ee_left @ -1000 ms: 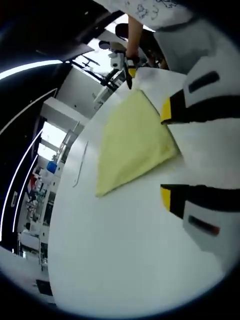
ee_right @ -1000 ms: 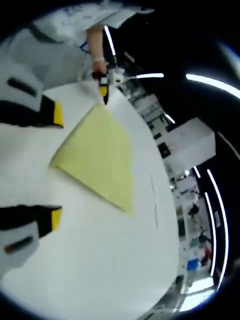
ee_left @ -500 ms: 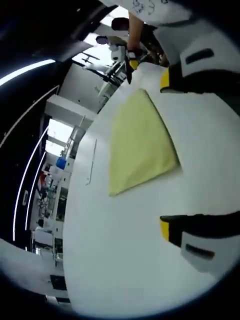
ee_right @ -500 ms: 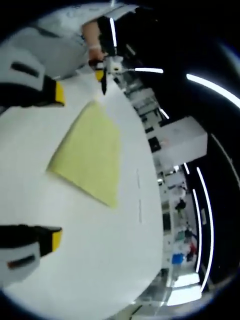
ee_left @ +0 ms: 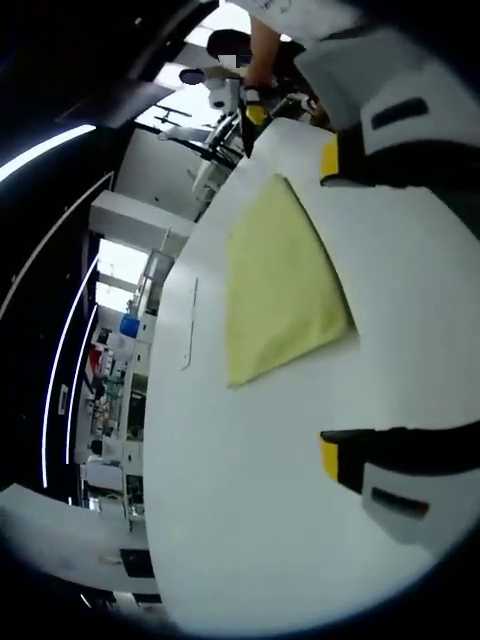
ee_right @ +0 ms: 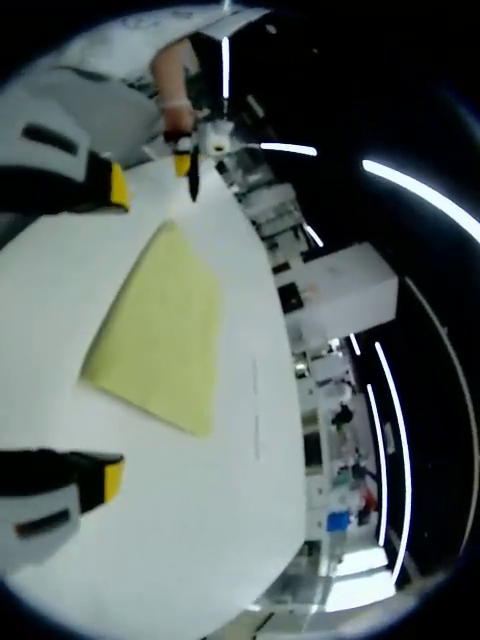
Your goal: Fold the garment on the visible template until the final outline fits inside the template.
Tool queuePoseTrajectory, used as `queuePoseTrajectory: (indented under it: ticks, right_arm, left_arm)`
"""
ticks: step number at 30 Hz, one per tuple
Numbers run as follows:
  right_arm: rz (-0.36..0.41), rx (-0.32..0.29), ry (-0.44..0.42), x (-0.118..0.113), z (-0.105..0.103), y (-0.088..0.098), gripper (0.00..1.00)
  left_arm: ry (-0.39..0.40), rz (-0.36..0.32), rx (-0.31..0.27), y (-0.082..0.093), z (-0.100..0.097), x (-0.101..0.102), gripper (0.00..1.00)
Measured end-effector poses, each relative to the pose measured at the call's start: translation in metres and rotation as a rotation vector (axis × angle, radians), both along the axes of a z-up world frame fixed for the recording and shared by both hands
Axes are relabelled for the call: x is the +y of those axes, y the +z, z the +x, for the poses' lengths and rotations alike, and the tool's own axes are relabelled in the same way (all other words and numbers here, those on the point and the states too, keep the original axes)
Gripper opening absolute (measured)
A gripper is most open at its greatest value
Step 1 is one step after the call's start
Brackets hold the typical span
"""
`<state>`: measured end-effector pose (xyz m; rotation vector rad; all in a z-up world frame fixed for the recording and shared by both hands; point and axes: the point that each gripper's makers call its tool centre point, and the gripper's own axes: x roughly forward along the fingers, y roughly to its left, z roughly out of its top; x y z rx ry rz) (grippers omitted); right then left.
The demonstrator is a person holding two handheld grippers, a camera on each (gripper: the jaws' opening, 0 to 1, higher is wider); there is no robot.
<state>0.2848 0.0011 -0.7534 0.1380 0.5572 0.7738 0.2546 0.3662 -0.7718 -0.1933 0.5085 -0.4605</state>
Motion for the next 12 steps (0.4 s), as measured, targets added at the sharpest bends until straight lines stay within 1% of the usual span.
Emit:
queuePoseTrajectory:
  ticks: [2,4,8,12]
  right_arm:
    - [0.0,-0.002,0.003,0.001,-0.001,0.0,0.99]
    - [-0.002,0.003,0.005,0.002,-0.002,0.0,0.99]
    - [-0.004,0.011,0.018,0.008,-0.006,-0.001,0.99]
    - [-0.002,0.023,0.019,0.01,-0.008,-0.001,0.99]
  left_arm:
    - [-0.01,0.0,-0.003,0.001,-0.002,-0.003,0.97]
    - [-0.01,0.004,-0.014,0.003,-0.002,0.0,0.98]
    - [0.037,-0.021,-0.029,0.009,-0.001,0.007,0.97]
    - [0.057,-0.007,-0.011,0.004,0.0,0.012,0.96]
